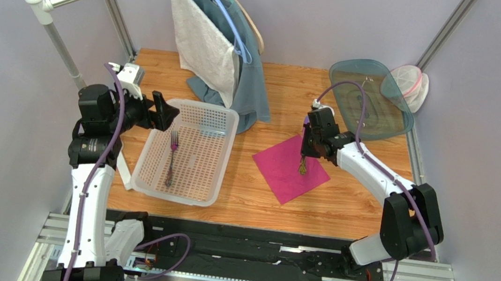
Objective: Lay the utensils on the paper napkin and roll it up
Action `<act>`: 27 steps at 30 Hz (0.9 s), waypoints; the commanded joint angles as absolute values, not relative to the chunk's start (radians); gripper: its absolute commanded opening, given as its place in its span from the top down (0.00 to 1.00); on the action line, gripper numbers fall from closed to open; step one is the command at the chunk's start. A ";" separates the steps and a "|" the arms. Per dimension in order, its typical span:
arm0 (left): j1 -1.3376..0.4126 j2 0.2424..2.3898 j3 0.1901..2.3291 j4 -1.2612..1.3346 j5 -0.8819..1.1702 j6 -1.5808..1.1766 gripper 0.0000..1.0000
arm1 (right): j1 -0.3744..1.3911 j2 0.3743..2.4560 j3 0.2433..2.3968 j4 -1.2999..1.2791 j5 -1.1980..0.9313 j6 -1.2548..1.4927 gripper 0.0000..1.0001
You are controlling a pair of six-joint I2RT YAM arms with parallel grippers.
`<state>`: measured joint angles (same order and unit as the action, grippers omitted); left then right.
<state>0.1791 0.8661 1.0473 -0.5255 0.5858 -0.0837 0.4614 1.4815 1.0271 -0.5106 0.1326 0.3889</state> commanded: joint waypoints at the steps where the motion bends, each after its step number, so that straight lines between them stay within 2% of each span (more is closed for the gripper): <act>1: 0.178 0.835 1.023 -0.439 0.569 -0.143 0.01 | 0.465 1.517 1.017 -0.399 0.161 0.468 1.00; 10: 0.178 0.828 1.002 -0.451 0.548 -0.152 0.01 | 0.474 1.586 0.965 -0.290 0.120 0.440 1.00; 27: 0.178 0.836 0.976 -0.449 0.538 -0.166 0.01 | 0.479 1.646 0.937 -0.244 0.143 0.454 1.00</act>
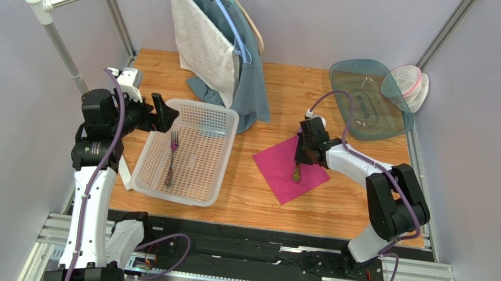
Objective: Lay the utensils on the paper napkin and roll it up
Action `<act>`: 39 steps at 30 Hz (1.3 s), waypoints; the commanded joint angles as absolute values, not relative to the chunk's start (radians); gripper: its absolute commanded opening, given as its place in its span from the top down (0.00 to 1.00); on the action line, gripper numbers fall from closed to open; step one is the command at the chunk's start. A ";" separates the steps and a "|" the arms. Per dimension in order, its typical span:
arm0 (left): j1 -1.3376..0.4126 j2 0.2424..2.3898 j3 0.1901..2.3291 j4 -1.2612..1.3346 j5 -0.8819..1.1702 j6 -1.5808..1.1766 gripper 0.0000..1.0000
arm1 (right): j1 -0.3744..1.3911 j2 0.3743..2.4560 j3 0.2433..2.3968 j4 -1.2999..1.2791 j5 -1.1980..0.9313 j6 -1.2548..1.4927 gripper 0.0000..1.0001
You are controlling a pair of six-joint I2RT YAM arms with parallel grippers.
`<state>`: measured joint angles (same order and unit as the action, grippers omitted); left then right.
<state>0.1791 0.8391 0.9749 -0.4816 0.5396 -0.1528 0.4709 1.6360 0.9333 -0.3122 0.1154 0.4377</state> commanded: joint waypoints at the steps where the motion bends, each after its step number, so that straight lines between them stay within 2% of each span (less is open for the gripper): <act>1: 0.178 0.836 0.976 -0.452 0.537 -0.164 0.01 | 0.480 1.649 0.936 -0.241 0.143 0.456 1.00; 11: 0.178 0.835 0.971 -0.457 0.528 -0.161 0.01 | 0.480 1.695 0.937 -0.233 0.150 0.463 0.96; 22: 0.178 0.833 0.971 -0.468 0.520 -0.155 0.01 | 0.480 1.718 0.957 -0.261 0.150 0.480 0.75; 25: 0.178 0.833 0.977 -0.479 0.517 -0.147 0.01 | 0.480 1.709 0.971 -0.281 0.147 0.483 0.67; 31: 0.178 0.839 1.000 -0.524 0.520 -0.120 0.01 | 0.471 1.648 1.009 -0.348 0.143 0.468 0.64; 33: 0.179 0.845 1.009 -0.549 0.509 -0.112 0.01 | 0.468 1.611 1.037 -0.385 0.124 0.459 0.60; 35: 0.179 0.867 1.032 -0.609 0.502 -0.113 0.01 | 0.462 1.588 1.055 -0.394 0.065 0.419 0.49; 38: 0.179 0.943 1.080 -0.724 0.491 -0.147 0.01 | 0.445 1.574 1.114 -0.434 0.016 0.353 0.37; 39: 0.179 0.965 1.091 -0.748 0.495 -0.153 0.01 | 0.436 1.571 1.127 -0.455 -0.020 0.350 0.36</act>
<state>0.1791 0.8879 1.0149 -0.6144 0.5053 -0.1364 0.4618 1.6310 1.0340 -0.4126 0.0784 0.4274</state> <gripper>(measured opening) 0.990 0.595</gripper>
